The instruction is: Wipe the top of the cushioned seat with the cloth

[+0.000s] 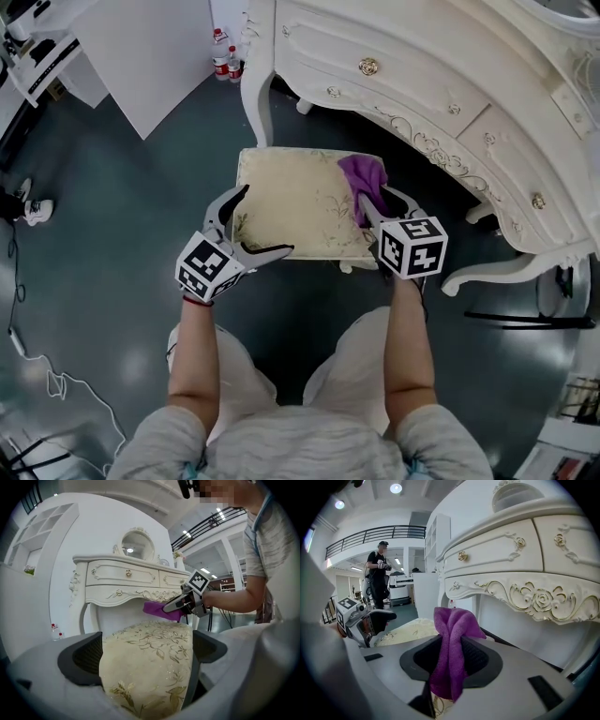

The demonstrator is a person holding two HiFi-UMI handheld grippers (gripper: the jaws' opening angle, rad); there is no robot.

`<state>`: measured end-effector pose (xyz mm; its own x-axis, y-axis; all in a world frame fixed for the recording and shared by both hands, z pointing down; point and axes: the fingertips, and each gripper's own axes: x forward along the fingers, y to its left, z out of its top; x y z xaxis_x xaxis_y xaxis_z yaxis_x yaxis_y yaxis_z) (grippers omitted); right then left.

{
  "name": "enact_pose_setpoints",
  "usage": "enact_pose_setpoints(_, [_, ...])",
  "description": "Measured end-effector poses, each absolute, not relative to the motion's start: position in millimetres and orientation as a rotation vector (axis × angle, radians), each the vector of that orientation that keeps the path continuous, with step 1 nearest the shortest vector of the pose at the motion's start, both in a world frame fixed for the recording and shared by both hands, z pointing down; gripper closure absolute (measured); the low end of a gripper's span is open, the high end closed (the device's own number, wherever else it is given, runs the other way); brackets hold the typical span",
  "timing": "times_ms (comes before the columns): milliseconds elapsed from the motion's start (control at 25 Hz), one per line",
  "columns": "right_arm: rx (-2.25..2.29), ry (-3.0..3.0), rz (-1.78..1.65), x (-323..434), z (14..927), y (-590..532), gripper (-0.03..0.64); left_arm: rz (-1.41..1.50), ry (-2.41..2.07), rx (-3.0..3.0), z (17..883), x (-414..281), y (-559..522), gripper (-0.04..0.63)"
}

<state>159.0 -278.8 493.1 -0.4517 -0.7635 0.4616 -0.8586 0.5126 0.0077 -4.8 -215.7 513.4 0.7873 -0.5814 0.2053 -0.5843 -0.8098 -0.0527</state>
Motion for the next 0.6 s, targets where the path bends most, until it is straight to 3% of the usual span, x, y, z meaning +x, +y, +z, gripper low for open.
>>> enact_pose_setpoints(600, [1.427,-2.118,0.352,186.8,505.2,-333.0,0.495,0.364,-0.972,2.917,544.0,-15.6,-207.4,0.006])
